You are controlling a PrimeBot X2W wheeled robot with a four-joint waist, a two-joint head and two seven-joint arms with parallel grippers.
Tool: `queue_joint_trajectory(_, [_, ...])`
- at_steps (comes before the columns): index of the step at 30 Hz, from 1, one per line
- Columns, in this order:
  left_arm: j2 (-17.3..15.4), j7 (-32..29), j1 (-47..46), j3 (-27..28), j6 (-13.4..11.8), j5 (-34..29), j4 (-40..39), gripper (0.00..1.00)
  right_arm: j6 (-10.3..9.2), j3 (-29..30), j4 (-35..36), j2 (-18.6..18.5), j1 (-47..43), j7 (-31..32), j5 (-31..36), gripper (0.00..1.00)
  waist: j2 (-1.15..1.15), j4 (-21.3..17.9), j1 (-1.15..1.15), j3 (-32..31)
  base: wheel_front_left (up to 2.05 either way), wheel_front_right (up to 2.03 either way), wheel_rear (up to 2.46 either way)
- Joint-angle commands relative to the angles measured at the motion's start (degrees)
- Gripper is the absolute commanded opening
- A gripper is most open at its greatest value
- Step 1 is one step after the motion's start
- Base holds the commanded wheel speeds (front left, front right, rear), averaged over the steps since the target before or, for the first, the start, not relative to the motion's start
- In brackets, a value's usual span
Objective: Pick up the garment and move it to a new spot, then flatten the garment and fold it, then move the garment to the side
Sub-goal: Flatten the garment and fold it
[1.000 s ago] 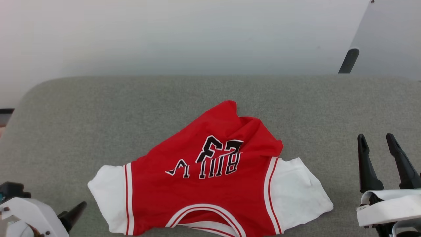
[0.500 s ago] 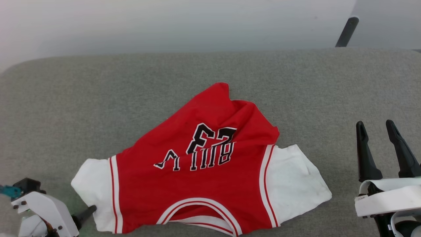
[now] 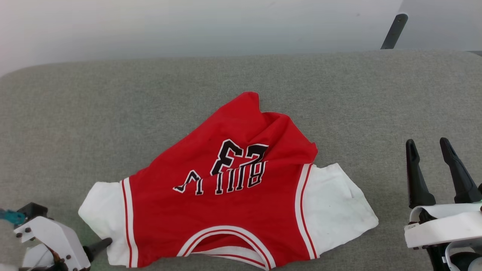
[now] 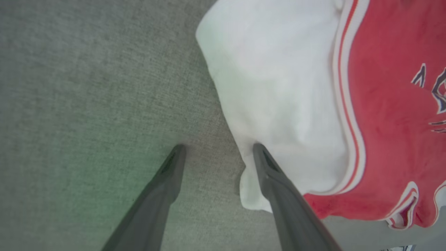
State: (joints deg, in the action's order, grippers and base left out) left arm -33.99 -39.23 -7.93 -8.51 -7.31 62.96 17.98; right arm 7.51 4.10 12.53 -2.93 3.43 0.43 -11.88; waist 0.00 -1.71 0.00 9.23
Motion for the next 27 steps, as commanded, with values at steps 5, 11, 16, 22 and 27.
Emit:
queue_joint_trajectory(5, [2.4, -1.0, 0.7, -1.8, -0.3, 0.3, -0.2, 1.0, -0.04, -0.3, -0.3, 0.1, 0.7, -0.2, 0.2, 1.0, 0.0, 0.3, 0.0, 0.1, 0.0, 0.0, 0.0])
queue_joint_trajectory(11, [4.4, -0.8, -1.1, -3.0, -1.3, 0.0, 0.6, 0.0, -0.04, -0.5, -0.7, 0.1, 0.8, 0.3, -0.2, 1.0, 0.0, 0.2, 0.0, 0.4, 0.0, 0.0, 0.0])
queue_joint_trajectory(16, [3.8, 0.1, -1.8, -4.1, -0.7, -2.0, 1.1, 0.0, -0.04, -1.0, -2.1, 0.1, 0.1, 5.1, -1.9, 1.0, 0.0, -0.2, 0.0, 0.9, 0.0, 0.0, 0.0])
queue_joint_trajectory(22, [3.8, 1.3, -2.2, -4.2, -0.3, -2.6, 0.8, 0.0, -0.03, -2.2, -2.9, 0.1, -2.2, 19.7, -6.2, 1.0, 0.0, -0.2, 0.0, 1.6, 0.0, 0.0, 0.0])
queue_joint_trajectory(27, [4.2, 1.6, -2.7, -4.4, -0.2, -2.6, 0.5, 0.0, -0.03, -1.0, -2.4, 0.1, -3.2, 28.1, -6.7, 1.0, 0.0, 0.5, 0.0, 2.2, 0.0, 0.0, 0.0])
